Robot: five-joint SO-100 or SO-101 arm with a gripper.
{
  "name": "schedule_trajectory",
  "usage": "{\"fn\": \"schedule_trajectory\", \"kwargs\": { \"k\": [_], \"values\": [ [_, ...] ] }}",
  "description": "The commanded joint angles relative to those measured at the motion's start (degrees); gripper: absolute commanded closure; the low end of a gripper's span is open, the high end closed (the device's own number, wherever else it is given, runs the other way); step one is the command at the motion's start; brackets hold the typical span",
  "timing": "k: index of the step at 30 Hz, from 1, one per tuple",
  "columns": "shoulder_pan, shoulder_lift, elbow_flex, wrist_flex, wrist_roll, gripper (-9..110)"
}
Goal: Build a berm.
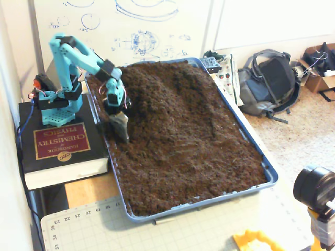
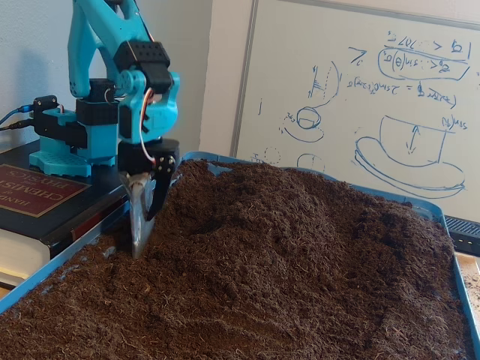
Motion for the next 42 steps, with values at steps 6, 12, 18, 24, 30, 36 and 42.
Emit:
{"fn": "schedule_trajectory", "kwargs": {
  "k": [6, 12, 18, 24, 30, 36, 42],
  "values": [
    [1.05, -12.13, -2.90, -7.38, -0.70, 101],
    [0.97, -17.14, -10.55, -12.92, -0.53, 101],
    [-2.20, -17.05, -16.17, -12.92, 1.32, 101],
    [-7.21, -16.96, -20.13, -12.92, 12.83, 101],
    [-10.28, -13.45, -21.97, -12.92, 17.93, 101],
    [-10.72, -9.23, -22.06, -12.83, 19.42, 101],
    [-12.83, -2.90, -21.36, -12.83, 19.51, 101]
  ]
}}
